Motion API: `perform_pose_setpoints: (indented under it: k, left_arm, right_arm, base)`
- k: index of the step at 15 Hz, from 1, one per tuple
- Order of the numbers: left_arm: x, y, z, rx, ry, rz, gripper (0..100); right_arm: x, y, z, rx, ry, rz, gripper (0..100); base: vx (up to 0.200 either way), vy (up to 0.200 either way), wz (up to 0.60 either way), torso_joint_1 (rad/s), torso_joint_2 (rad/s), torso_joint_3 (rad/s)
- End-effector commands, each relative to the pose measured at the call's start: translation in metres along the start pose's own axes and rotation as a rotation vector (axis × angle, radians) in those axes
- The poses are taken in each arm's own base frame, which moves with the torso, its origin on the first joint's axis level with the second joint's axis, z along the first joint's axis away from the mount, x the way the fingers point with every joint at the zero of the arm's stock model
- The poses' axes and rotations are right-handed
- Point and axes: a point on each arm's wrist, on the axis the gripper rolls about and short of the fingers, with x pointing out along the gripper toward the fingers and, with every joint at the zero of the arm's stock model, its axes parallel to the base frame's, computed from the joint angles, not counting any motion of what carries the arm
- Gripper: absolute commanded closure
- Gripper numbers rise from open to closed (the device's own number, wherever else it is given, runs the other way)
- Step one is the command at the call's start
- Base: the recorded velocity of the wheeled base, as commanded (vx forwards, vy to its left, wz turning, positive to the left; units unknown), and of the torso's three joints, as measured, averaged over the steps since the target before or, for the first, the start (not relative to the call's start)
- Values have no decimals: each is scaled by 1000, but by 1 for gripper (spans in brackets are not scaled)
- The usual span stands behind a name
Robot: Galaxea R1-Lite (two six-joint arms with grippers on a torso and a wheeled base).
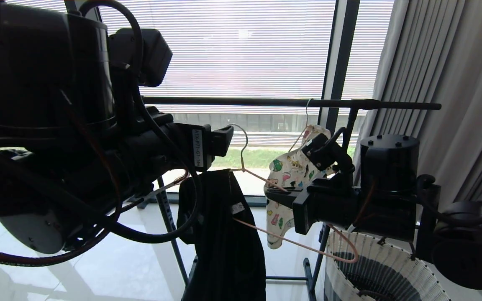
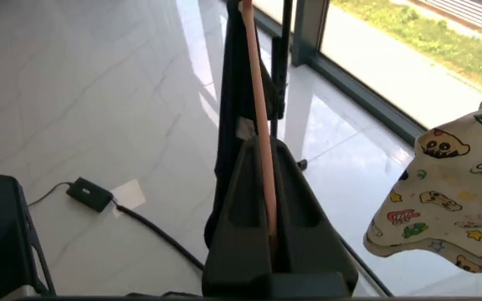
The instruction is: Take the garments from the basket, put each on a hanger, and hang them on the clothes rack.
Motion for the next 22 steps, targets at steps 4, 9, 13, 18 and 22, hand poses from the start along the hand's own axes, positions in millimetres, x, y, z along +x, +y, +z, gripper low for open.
perform_pose_setpoints:
  k: [4, 9, 13, 18, 22]
  left_arm:
    - [-23, 19, -19, 65, 29, 7, 0]
    - [-16, 51, -38, 131, 93, 38, 0]
    - [-14, 100, -54, 331, 84, -250, 0]
    - [-8, 114, -74, 552, -7, -575, 0]
    - [5, 109, -85, 589, -12, -692, 0]
  right_arm:
    - [-1, -3, 5, -33, -96, -4, 100]
    - [-12, -9, 4, -89, -235, -98, 100]
    - [-35, -13, 5, -137, -290, -77, 100]
    - [-68, -23, -5, -221, -253, 130, 100]
    - [-74, -16, -15, -255, -222, 269, 100]
  base:
    - [0, 0, 0, 0, 0, 0]
    - [0, 0, 0, 0, 0, 0]
    - [0, 0, 0, 0, 0, 0]
    - [0, 0, 0, 0, 0, 0]
    - [0, 0, 0, 0, 0, 0]
